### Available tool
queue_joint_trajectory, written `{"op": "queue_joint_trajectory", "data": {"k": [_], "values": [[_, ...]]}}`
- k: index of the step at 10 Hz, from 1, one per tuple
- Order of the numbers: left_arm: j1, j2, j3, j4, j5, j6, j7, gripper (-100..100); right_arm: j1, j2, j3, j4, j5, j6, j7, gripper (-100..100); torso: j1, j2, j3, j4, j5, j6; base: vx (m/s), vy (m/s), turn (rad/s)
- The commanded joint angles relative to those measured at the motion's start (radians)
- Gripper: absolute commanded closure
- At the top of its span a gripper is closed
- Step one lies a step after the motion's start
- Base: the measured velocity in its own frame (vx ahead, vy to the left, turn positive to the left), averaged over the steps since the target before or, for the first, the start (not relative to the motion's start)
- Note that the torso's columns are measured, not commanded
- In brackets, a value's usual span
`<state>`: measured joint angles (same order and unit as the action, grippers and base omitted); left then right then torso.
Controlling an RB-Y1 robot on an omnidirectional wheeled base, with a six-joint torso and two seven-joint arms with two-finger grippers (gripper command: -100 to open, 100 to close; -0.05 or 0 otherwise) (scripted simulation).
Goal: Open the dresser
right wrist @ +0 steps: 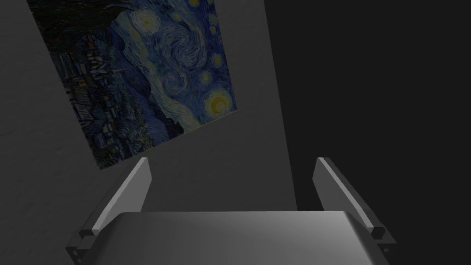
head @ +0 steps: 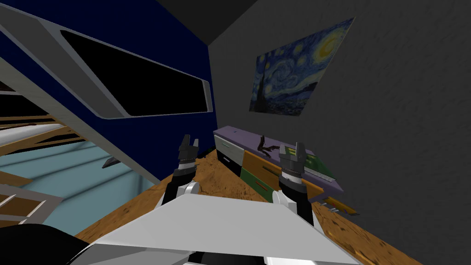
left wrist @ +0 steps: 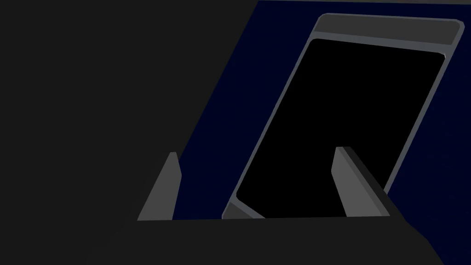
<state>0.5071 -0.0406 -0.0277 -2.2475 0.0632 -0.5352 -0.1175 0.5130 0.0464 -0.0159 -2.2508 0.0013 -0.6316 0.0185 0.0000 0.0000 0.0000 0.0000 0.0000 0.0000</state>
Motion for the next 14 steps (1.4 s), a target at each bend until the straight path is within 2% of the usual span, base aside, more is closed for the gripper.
{"op": "queue_joint_trajectory", "data": {"k": [1,9,10,11,13,14], "values": [[0.0,0.0,0.0,0.0,0.0,0.0,0.0,0,0.0,0.0,0.0,0.0,0.0,0.0,0.0,0,0.0,0.04,-0.082,0.041,0.0,0.0,0.0,0.0,0.0],[0.0,0.0,0.0,0.0,0.0,0.0,0.0,0,0.0,0.0,0.0,0.0,0.0,0.0,0.0,0,0.0,0.618,-1.234,0.617,0.0,0.0,0.0,0.0,0.0],[0.0,0.0,0.0,0.0,0.0,0.0,0.0,0,0.0,-0.05,0.003,0.011,0.014,0.017,0.003,-100,0.0,0.691,-1.382,0.691,0.0,0.0,0.021,0.024,0.025],[0.0,0.0,0.0,0.0,0.0,0.0,0.0,0,0.0,-0.055,0.003,0.011,0.014,0.017,0.003,-100,0.001,0.724,-1.451,0.724,0.0,0.0,0.02,0.034,0.011],[0.0,0.0,0.0,0.0,0.0,0.0,0.0,0,-0.001,-0.122,0.01,0.038,0.048,0.057,0.011,-100,0.001,0.736,-1.475,0.737,0.0,0.0,0.036,0.06,0.027],[0.0,0.0,0.0,0.0,0.0,0.0,0.0,0,-0.001,-0.128,0.01,0.038,0.048,0.057,0.011,-100,0.002,0.736,-1.477,0.737,0.001,0.0,0.055,0.061,0.014]]}}
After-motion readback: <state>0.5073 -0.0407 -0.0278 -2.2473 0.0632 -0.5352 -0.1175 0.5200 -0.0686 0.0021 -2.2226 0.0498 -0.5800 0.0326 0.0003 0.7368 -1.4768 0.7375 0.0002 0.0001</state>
